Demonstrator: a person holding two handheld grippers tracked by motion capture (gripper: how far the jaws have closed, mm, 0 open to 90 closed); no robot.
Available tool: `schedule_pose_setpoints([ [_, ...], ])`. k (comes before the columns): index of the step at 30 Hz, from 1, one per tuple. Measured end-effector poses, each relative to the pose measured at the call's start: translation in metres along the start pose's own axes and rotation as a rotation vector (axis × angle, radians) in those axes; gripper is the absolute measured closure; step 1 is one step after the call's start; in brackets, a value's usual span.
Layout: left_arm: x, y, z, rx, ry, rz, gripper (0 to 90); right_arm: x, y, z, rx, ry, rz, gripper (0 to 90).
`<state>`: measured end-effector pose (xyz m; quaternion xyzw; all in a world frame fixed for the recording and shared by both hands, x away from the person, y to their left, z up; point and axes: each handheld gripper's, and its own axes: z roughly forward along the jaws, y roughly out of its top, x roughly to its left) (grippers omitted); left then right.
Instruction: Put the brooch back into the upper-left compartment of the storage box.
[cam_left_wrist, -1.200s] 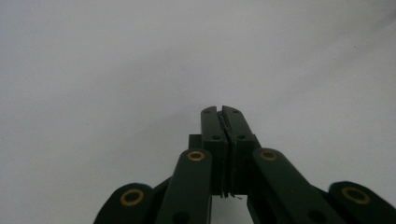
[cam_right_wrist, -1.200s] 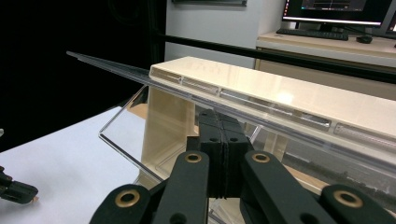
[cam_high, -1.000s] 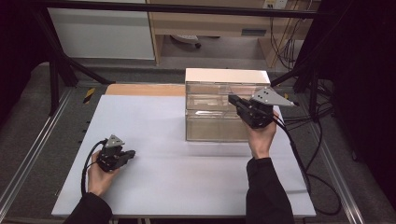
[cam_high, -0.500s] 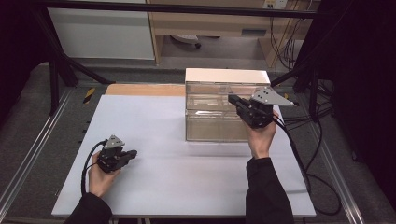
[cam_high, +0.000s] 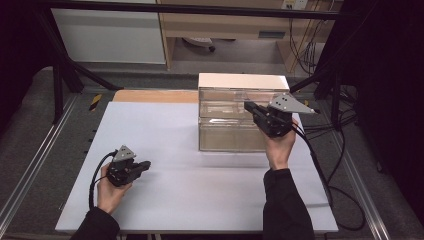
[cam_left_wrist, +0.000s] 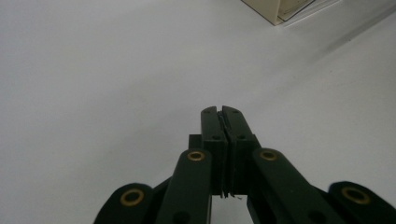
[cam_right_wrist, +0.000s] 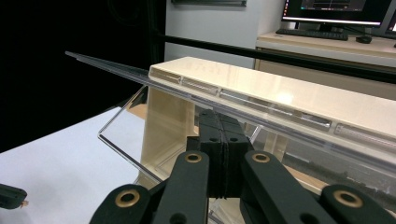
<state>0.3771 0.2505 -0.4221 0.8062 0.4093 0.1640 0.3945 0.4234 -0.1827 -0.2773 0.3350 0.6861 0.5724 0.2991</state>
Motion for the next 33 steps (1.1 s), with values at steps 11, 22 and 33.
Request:
schedule_pose_setpoints([
  [11,-0.009,0.003,-0.002,-0.031,-0.014,0.015,88.4,0.000,0.000,0.000,0.000,0.001,-0.001,90.0],
  [22,-0.019,0.009,-0.005,-0.063,-0.033,0.021,88.4,-0.001,0.000,0.001,0.005,0.003,0.002,90.0],
  [33,-0.026,0.014,-0.009,-0.097,-0.048,0.018,88.4,-0.001,0.001,0.001,0.004,0.002,0.003,90.0],
])
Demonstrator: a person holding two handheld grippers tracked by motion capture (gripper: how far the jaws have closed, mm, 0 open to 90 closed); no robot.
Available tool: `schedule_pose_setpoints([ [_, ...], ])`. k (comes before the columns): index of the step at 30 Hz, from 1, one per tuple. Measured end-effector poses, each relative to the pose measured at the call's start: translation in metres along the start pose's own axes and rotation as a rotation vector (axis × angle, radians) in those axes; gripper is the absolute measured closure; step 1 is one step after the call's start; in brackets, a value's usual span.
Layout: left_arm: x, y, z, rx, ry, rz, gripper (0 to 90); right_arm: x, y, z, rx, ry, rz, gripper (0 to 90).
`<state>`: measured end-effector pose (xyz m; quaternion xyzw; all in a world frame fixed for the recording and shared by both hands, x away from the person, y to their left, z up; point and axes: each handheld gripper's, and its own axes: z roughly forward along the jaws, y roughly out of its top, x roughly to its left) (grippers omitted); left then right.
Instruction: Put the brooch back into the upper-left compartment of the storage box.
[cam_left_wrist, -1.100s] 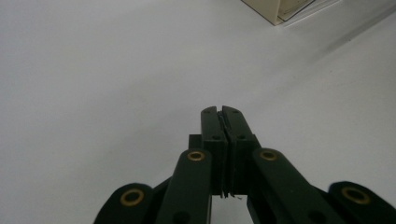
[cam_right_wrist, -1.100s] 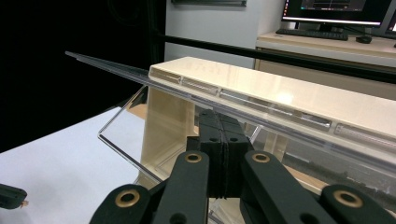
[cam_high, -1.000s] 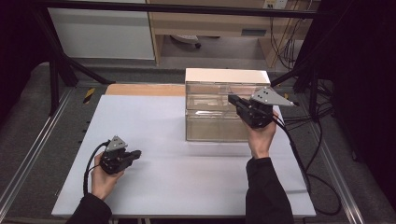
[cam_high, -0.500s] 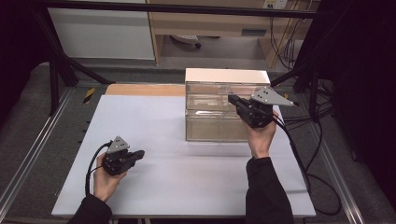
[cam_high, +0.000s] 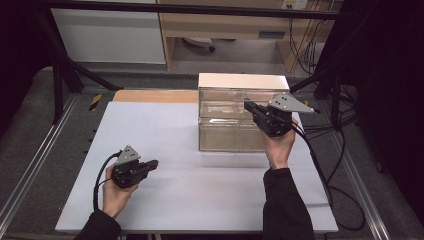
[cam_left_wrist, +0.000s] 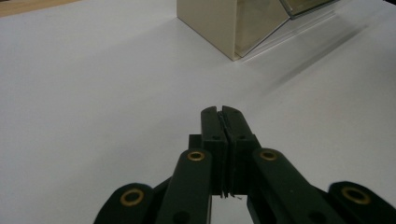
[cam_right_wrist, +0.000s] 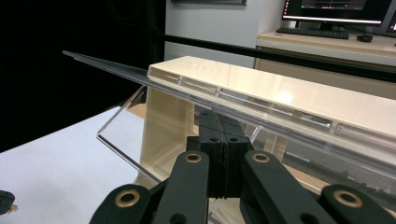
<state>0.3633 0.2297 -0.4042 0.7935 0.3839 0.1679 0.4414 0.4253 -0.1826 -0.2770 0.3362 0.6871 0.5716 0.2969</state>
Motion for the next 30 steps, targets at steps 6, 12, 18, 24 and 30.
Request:
schedule_pose_setpoints([
  [6,-0.004,0.004,-0.002,-0.022,0.000,0.003,88.4,0.000,0.000,0.000,0.000,0.000,-0.004,90.0],
  [12,-0.010,0.008,-0.004,-0.043,-0.003,0.011,88.4,0.000,0.000,0.000,0.001,0.001,-0.004,90.0],
  [18,-0.017,0.013,-0.005,-0.070,-0.010,0.022,88.4,-0.001,0.001,-0.001,0.002,-0.003,-0.003,90.0],
  [24,-0.021,0.019,-0.006,-0.089,-0.010,0.035,88.4,-0.001,0.001,-0.001,0.002,-0.004,-0.005,90.0],
  [30,-0.025,0.024,-0.006,-0.105,-0.014,0.042,88.4,-0.001,0.001,-0.001,0.002,-0.004,-0.003,90.0],
])
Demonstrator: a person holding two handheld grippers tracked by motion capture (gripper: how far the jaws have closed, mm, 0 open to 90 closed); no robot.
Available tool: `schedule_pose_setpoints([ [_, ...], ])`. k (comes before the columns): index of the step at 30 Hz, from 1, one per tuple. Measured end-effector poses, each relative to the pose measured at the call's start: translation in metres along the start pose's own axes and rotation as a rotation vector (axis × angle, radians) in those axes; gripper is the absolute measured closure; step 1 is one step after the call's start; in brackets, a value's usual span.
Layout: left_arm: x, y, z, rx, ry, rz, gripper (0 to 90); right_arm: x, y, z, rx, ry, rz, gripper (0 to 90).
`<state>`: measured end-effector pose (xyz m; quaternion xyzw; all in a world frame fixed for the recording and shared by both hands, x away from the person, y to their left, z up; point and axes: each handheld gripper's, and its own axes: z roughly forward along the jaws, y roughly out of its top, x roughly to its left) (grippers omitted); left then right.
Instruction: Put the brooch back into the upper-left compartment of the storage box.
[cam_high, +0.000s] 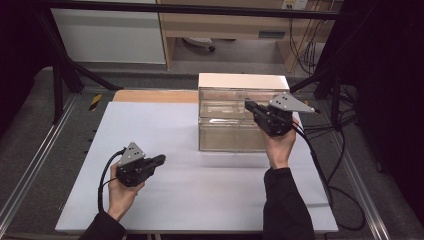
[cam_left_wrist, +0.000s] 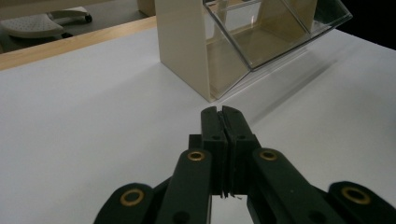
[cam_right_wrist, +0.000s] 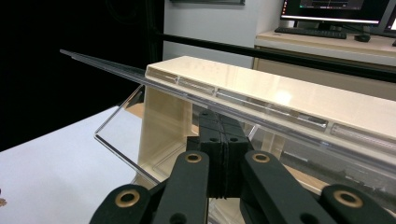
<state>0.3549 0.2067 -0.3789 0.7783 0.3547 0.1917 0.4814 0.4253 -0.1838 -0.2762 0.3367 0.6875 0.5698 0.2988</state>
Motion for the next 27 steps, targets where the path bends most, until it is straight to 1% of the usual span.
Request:
schedule_pose_setpoints([
  [1,-0.001,0.001,0.000,-0.002,-0.003,-0.001,88.4,0.000,0.000,0.000,0.000,-0.001,-0.001,90.0],
  [2,-0.002,0.002,0.000,-0.003,-0.001,0.008,88.4,0.000,0.000,0.000,-0.001,-0.001,-0.002,90.0],
  [8,-0.004,0.007,0.000,-0.024,-0.007,0.005,88.4,0.000,0.000,0.001,-0.001,0.002,0.001,90.0],
  [18,-0.009,0.018,-0.001,-0.060,-0.013,0.016,88.4,0.000,0.000,0.001,-0.001,0.001,0.001,90.0],
  [27,-0.016,0.029,0.003,-0.083,-0.034,0.018,88.4,0.000,0.000,0.001,-0.002,0.001,0.003,90.0],
])
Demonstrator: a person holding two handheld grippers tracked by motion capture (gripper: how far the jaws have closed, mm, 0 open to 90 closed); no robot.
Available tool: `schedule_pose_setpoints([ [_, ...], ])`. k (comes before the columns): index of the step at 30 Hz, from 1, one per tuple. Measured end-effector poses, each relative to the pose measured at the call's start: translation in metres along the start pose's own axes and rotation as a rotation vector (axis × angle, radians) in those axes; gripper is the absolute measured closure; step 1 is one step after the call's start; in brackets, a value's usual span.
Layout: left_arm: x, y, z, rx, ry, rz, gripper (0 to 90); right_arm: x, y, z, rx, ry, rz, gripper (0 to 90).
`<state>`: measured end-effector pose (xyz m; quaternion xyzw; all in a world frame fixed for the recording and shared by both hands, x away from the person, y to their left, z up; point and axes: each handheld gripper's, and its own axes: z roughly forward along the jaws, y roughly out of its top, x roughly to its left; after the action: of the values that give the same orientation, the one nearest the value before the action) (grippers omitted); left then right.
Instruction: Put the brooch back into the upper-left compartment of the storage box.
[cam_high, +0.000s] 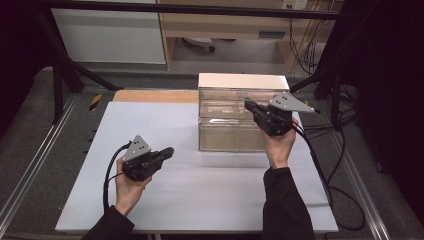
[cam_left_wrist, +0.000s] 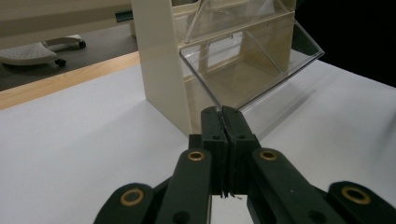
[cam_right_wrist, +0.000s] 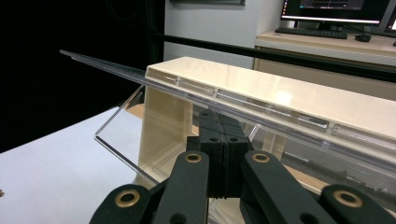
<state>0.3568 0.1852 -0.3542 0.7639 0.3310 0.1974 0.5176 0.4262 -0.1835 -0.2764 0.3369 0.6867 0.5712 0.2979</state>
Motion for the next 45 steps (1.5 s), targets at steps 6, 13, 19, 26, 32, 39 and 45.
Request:
schedule_pose_setpoints([
  [6,-0.005,0.008,0.004,-0.019,-0.011,0.005,88.4,0.000,0.000,0.000,0.001,-0.001,-0.001,90.0],
  [13,-0.008,0.015,0.008,-0.036,-0.018,0.007,88.4,0.000,0.000,0.000,0.001,-0.001,-0.003,90.0],
  [19,-0.011,0.021,0.014,-0.049,-0.024,0.006,88.4,0.000,0.000,0.000,0.000,-0.001,-0.002,90.0],
  [26,-0.015,0.030,0.017,-0.069,-0.030,0.014,88.4,0.000,0.001,0.000,-0.001,-0.001,-0.003,90.0],
  [32,-0.015,0.038,0.019,-0.086,-0.027,0.011,88.4,0.000,0.001,0.000,-0.001,0.000,-0.005,90.0],
  [39,-0.015,0.047,0.023,-0.097,-0.022,0.008,88.4,0.000,0.001,0.000,0.000,-0.002,-0.005,90.0],
  [45,-0.018,0.055,0.026,-0.114,-0.027,0.009,88.5,0.000,0.001,0.000,0.000,-0.001,-0.005,90.0],
])
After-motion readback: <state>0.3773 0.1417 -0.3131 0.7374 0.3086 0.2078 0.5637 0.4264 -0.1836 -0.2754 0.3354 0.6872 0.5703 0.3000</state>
